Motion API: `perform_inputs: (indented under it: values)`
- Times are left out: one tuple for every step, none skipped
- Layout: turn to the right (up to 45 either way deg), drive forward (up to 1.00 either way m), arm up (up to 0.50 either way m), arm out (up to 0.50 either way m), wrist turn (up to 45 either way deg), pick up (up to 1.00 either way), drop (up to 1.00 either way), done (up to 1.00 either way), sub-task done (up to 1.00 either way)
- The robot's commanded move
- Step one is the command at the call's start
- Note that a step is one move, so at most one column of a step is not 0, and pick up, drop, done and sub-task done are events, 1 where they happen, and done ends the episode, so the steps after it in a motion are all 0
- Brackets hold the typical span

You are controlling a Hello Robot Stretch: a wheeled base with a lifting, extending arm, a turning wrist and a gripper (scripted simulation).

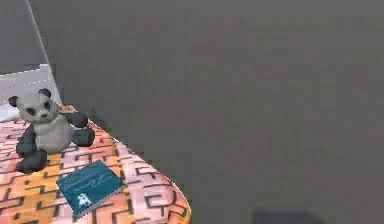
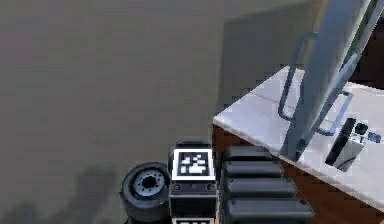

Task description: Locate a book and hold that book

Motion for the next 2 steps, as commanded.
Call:
perform_inputs:
  values:
    - [0.0,0.35,0.0,0.0,0.0,0.0,0.0,0.0,0.0]
    - [-45.0,0.0,0.0,0.0,0.0,0.0,0.0,0.0,0.0]
